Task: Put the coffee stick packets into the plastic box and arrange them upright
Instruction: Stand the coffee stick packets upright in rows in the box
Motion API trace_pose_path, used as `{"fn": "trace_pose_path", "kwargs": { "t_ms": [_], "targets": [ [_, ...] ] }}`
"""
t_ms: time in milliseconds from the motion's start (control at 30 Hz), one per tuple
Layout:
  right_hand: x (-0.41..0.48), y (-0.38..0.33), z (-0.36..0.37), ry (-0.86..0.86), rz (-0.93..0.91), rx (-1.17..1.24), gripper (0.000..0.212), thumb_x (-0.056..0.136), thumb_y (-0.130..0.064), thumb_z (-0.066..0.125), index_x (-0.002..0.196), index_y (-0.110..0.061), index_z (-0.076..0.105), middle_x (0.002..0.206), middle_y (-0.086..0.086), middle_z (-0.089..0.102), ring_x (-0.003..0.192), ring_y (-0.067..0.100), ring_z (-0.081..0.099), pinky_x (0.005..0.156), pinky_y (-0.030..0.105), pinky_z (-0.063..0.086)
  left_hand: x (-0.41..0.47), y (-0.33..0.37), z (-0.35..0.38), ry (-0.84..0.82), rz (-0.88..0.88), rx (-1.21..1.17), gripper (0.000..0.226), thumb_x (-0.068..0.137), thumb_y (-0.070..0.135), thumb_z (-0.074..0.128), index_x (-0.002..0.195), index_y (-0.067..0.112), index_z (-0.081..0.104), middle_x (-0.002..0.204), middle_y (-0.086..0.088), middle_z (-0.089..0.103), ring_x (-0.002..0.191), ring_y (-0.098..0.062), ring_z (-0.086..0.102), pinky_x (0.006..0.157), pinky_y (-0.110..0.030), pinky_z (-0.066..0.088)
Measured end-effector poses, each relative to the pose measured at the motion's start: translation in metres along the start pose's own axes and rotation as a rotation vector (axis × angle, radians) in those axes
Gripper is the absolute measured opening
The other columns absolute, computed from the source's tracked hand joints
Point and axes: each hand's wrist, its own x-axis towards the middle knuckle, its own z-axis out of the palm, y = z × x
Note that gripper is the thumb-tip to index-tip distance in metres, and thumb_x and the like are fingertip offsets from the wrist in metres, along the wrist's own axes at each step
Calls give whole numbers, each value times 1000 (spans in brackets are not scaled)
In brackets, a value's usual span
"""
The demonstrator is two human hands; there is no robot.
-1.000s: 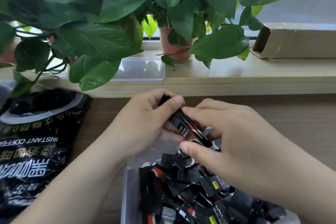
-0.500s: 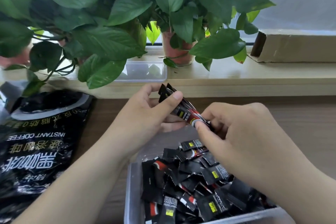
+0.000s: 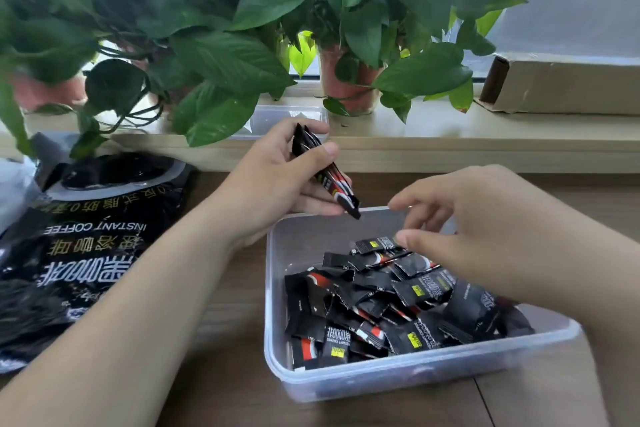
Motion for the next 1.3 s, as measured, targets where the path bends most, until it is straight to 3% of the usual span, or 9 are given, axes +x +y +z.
{"fn": "trace_pose_path", "kwargs": {
  "t_ms": [167,267,367,433,600,700,833,1033,1300],
  "targets": [
    [0,16,-1,-49,8,-100,36,85,-35,72,121,-40,67,99,-32,65,72,-21,51,69,-6,35,3,-9,-7,-99,9,57,30,98,20,54,128,16,47,79,-15,73,76,-43,73,55,-30,58],
    [6,17,3,-104,-22,-129,42,90,-33,67,130,-43,61,124,-30,62,93,-14,45,77,5,35,3,-12,-6,-115,45,57,38,93,26,56,129,17,46,78,-12,73,70,-37,75,53,-27,57],
    [16,15,11,-200,-47,-156,49,89,-34,69,136,-39,56,128,-25,62,117,-3,54,103,21,42,4,-14,-6,-112,62,68,42,92,28,55,131,17,45,78,-11,73,70,-36,75,53,-27,57],
    [20,15,19,-256,-42,-172,49,89,-37,68,136,-39,55,126,-23,63,121,2,55,105,30,45,5,-15,-6,-109,63,75,36,97,23,53,131,16,45,78,-11,73,71,-36,75,53,-26,57],
    [26,19,30,-182,-133,-190,13,91,-35,63,101,-34,71,88,-17,61,89,7,57,83,37,54,5,-16,-5,-119,66,116,32,99,20,53,130,17,45,82,-14,74,74,-39,74,54,-27,57],
    [22,15,25,-128,-172,-153,19,92,-34,62,82,-19,68,78,-9,59,76,9,52,75,35,48,4,-14,-4,-118,61,108,38,93,24,57,129,17,46,84,-15,74,73,-39,74,55,-29,59],
    [15,15,6,104,-38,79,9,80,-37,74,78,-29,75,67,-14,67,70,3,61,63,19,48,1,-6,0,-87,77,75,43,85,28,60,125,19,47,84,-17,74,78,-47,72,57,-32,61],
    [11,8,-7,395,41,331,30,79,-44,74,61,-21,68,46,-6,63,37,6,58,49,15,46,-10,2,14,-157,109,133,43,84,27,61,125,21,47,92,-18,75,81,-45,73,61,-34,62],
    [17,-2,10,44,-39,354,36,99,-27,55,67,-17,67,58,-3,68,49,6,65,48,16,48,-16,-7,21,-92,64,153,39,88,18,66,124,26,54,84,-16,72,69,-32,75,62,-39,63]
  ]
}}
